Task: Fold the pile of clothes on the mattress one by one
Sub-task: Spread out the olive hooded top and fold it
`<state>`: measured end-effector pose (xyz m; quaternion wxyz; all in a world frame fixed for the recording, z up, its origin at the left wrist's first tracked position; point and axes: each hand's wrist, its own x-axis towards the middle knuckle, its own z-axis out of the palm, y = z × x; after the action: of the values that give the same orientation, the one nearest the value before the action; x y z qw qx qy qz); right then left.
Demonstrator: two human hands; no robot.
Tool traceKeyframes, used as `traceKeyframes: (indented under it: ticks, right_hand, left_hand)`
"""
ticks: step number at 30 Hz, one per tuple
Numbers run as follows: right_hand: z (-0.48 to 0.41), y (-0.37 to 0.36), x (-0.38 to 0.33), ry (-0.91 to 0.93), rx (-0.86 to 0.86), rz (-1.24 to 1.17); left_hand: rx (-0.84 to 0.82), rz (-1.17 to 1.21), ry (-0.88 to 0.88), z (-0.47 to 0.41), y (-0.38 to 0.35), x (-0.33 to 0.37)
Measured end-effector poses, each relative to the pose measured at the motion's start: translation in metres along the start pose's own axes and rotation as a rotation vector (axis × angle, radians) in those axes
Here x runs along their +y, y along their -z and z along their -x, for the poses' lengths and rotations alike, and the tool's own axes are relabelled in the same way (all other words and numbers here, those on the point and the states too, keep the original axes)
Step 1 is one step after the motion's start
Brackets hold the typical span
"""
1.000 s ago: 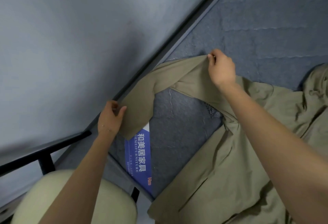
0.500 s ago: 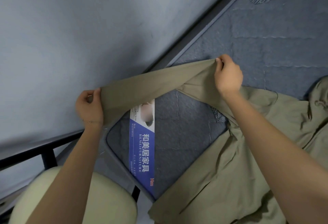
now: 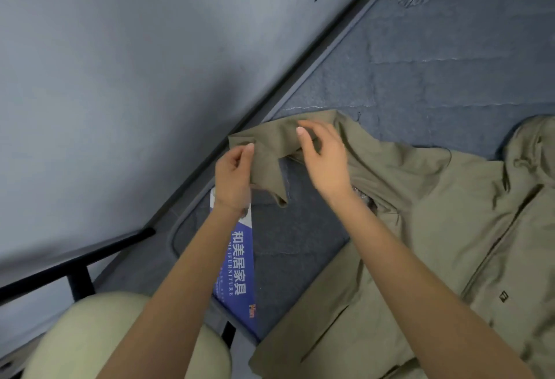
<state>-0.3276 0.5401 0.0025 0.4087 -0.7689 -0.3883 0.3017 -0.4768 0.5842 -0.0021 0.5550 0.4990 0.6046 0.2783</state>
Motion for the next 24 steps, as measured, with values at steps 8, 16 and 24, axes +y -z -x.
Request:
traceKeyframes:
  ticks: [8, 16, 24]
  right_hand:
    - [0.043, 0.036, 0.015, -0.192, -0.167, -0.371]
    - [0.062, 0.064, 0.064, -0.092, -0.287, 0.019]
    - [0.060, 0.119, 0.082, -0.201, -0.028, -0.251]
  left_hand:
    - [-0.205, 0.145, 0.191, 0.024, -0.083, 0.014]
    - [-0.330, -0.267, -0.127, 0.029, -0.100, 0.012]
    - [-0.397, -0.538, -0.428, 0.030, -0.105, 0.030]
